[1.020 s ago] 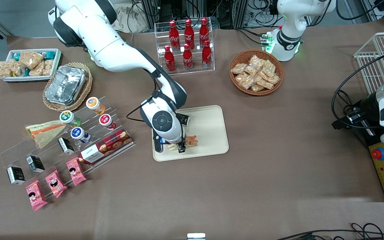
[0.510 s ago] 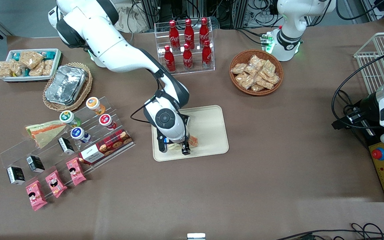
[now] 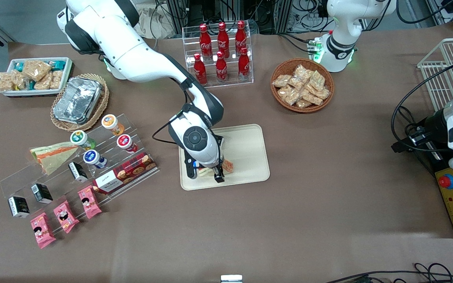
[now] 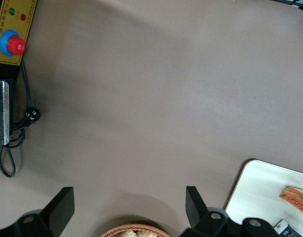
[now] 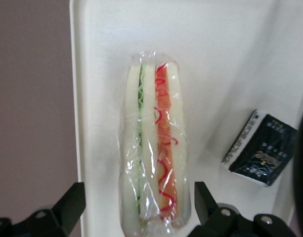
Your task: Place sandwich on tray
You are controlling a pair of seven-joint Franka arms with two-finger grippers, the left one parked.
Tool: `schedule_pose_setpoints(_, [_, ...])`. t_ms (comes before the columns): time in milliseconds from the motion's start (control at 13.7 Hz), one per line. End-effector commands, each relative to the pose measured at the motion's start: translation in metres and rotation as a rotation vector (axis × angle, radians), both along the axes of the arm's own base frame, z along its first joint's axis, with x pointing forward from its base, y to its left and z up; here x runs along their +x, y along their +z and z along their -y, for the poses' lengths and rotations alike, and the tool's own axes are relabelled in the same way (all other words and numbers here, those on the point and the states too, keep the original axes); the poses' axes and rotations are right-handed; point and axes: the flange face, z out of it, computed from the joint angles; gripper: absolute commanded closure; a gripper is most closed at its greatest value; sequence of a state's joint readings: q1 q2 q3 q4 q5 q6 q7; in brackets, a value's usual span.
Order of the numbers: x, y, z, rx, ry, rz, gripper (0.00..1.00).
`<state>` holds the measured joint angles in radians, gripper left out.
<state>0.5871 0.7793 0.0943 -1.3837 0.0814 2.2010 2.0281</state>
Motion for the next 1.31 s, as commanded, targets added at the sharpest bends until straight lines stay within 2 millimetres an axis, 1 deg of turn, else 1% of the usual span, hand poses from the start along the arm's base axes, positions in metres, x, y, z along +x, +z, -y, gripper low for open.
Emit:
schedule_pose_setpoints(0, [0.000,0.070,0.017,-0.026,0.053,-0.013,0.02])
schedule_pose_setpoints(73, [-0.005,0.091,0.025,-0.047,0.099,-0.035,0.02])
schedule_pose_setpoints(219, [-0.015,0.131,0.041,-0.071,0.263,-0.071,0.02])
schedule_pose_setpoints(291, [-0.007,0.153,0.065,-0.080,0.288,-0.072,0.02])
schedule_pose_setpoints(437, [-0.010,0.185,0.085,-0.083,0.395,-0.079,0.02])
schedule_pose_setpoints(510, [-0.004,0.199,0.107,-0.086,0.431,-0.078,0.02])
schedule_pose_setpoints(656, [-0.010,0.228,0.135,-0.072,0.628,-0.095,0.02])
schedule_pose_setpoints(801, [-0.011,0.284,0.183,-0.042,0.746,-0.037,0.02])
schedule_pose_setpoints(874, [-0.017,0.304,0.205,-0.031,0.826,-0.017,0.02])
schedule_pose_setpoints(947, [-0.022,0.318,0.229,-0.024,0.899,0.009,0.02])
schedule_pose_setpoints(1020, [-0.026,0.328,0.258,-0.019,0.946,0.036,0.02])
schedule_pose_setpoints(1093, [-0.028,0.334,0.283,-0.018,0.993,0.067,0.02])
schedule_pose_setpoints(1238, [-0.024,0.340,0.336,-0.018,1.093,0.104,0.02])
